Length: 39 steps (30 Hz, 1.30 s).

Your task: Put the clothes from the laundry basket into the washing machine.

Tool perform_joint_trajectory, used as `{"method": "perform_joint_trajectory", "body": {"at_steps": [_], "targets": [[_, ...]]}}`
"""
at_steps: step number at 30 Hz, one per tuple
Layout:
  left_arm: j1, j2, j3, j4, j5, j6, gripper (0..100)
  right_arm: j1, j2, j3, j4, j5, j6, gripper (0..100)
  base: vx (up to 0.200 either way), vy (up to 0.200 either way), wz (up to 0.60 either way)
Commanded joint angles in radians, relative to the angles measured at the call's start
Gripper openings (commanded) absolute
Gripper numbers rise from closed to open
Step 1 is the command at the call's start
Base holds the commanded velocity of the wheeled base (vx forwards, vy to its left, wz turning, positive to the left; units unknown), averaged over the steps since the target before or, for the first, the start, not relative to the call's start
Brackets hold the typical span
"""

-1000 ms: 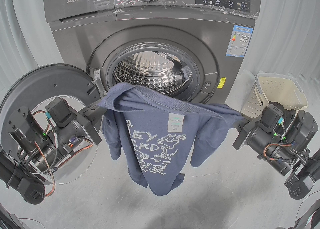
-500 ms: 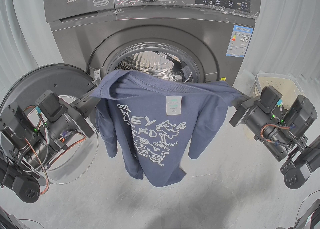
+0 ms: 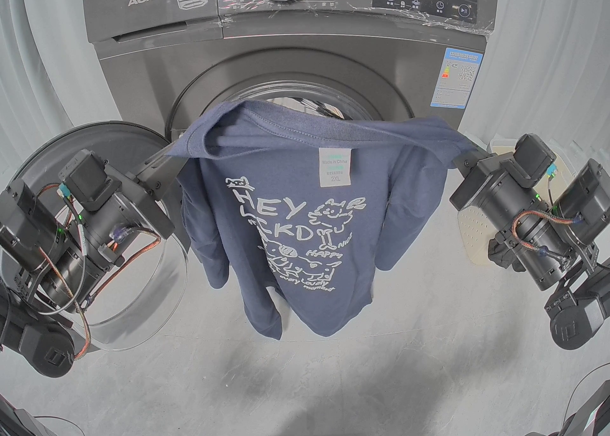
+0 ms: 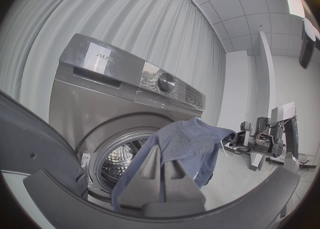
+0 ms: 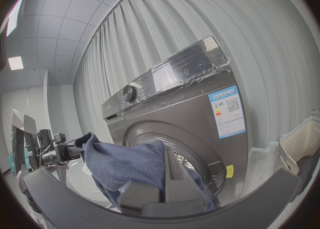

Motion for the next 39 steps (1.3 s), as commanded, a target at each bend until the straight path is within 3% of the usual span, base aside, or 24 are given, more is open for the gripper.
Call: {"method": "perform_joint_trajectory", "body": {"at_steps": [1,10,15,17,20,24,30,31,39], "targets": [[0.0,-0.009,-0.007,0.0,0.0,-0.001,0,0.001,-0.019,0.0,0.0,0.0,0.0,0,0.0,0.0,0.0],[0.0,-0.005,0.004,0.001,0.0,-0.001,0,0.001,-0.016,0.014,-0.002,0.0,0.001,0,0.0,0.0,0.0],[-0.018,-0.008,0.033,0.001,0.0,0.01,0,0.015,-0.013,0.158,-0.003,0.014,0.004,0,0.0,0.0,0.0],[-0.094,-0.006,0.043,0.001,0.014,0.021,0,0.056,0.0,0.203,-0.006,0.009,0.009,0,0.0,0.0,0.0],[-0.178,0.008,0.059,0.001,0.072,0.024,0,0.061,0.033,0.189,-0.006,0.011,0.038,0,0.0,0.0,0.0],[-0.198,0.041,0.048,0.004,0.075,0.021,0,0.079,0.06,0.194,0.003,0.008,0.04,0,0.0,0.0,0.0],[-0.213,0.101,-0.042,-0.002,0.078,-0.009,0,0.196,0.095,0.275,-0.003,-0.001,0.047,0,0.0,0.0,0.0],[-0.218,0.101,-0.047,-0.002,0.082,-0.016,0,0.205,0.092,0.286,-0.006,0.0,0.052,100,0.0,0.0,0.0],[-0.23,0.093,-0.061,-0.002,0.083,-0.024,0,0.219,0.084,0.482,-0.009,0.023,0.057,100,0.0,0.0,0.0]]}}
